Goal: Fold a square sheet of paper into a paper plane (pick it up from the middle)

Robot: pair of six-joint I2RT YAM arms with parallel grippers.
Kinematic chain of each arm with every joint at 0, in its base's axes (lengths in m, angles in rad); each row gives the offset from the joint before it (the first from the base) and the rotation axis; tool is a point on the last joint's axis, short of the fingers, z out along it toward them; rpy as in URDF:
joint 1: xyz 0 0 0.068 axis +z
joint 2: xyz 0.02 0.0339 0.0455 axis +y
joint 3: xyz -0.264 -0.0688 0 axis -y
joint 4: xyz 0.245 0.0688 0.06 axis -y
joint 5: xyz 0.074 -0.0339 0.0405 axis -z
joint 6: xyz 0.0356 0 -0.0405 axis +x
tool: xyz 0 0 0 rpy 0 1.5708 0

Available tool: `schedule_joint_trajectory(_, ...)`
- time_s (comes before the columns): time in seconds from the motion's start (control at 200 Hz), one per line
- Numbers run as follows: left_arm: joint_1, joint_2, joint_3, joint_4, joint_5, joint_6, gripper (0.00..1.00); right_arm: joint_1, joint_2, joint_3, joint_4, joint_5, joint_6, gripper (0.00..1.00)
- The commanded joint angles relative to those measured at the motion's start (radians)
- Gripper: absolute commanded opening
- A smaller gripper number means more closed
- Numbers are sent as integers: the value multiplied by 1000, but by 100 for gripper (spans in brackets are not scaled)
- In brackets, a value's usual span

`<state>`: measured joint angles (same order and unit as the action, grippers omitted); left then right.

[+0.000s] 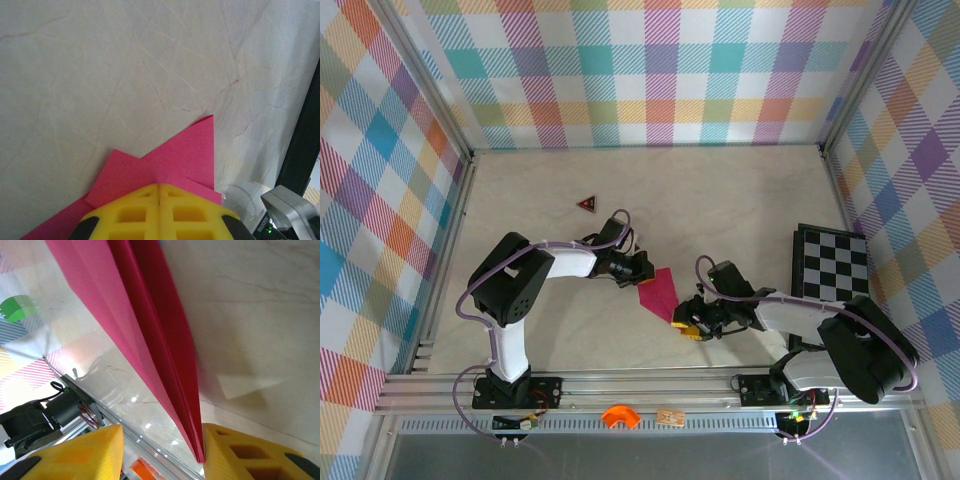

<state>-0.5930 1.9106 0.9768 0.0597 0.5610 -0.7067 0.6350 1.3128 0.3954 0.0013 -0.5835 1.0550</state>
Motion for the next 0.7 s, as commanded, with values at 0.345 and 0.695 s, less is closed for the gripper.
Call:
schedule_joint_trajectory(0.345, 9, 17, -29, -4, 10, -13, 1, 1, 6, 22, 182, 84, -66, 42)
schedule_joint_trajectory(0.695, 9, -6, -23, 3, 14, -28, 1, -4, 49, 16, 186, 87, -110, 20)
